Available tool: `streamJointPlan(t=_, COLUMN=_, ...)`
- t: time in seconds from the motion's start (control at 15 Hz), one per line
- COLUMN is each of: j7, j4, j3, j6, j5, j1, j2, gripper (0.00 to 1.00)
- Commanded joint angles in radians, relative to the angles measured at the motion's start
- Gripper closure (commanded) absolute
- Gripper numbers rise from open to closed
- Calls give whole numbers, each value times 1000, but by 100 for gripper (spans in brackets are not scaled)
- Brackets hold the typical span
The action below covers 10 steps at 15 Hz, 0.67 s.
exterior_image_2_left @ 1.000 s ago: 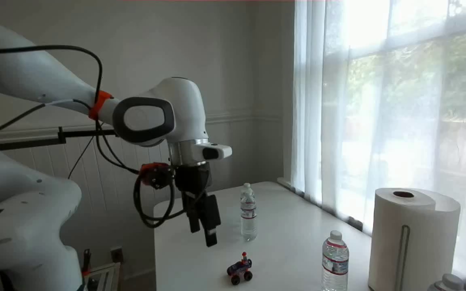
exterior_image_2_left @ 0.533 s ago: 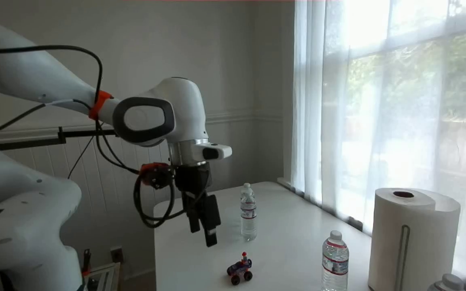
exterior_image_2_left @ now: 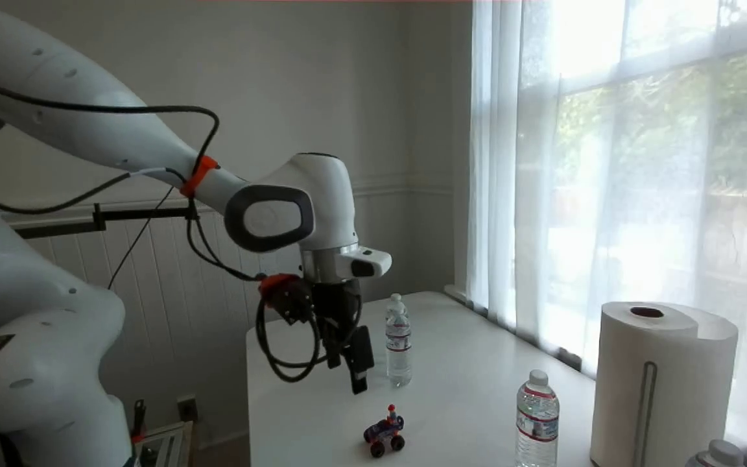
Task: Move the toy man from the toy truck to the table
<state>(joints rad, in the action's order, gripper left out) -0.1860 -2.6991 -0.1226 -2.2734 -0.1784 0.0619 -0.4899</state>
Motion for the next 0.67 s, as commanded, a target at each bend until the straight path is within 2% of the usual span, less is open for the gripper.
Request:
streamJointPlan(t=0.0, j7=45, j4=96, j3=19, j6=-41, j5=67, j1=-22, j2=170, gripper=0)
streamJointPlan(t=0.6, j7=135, j4=260, j3=91, j6=-63, j5=75, j1=-41, j2=457, gripper=0)
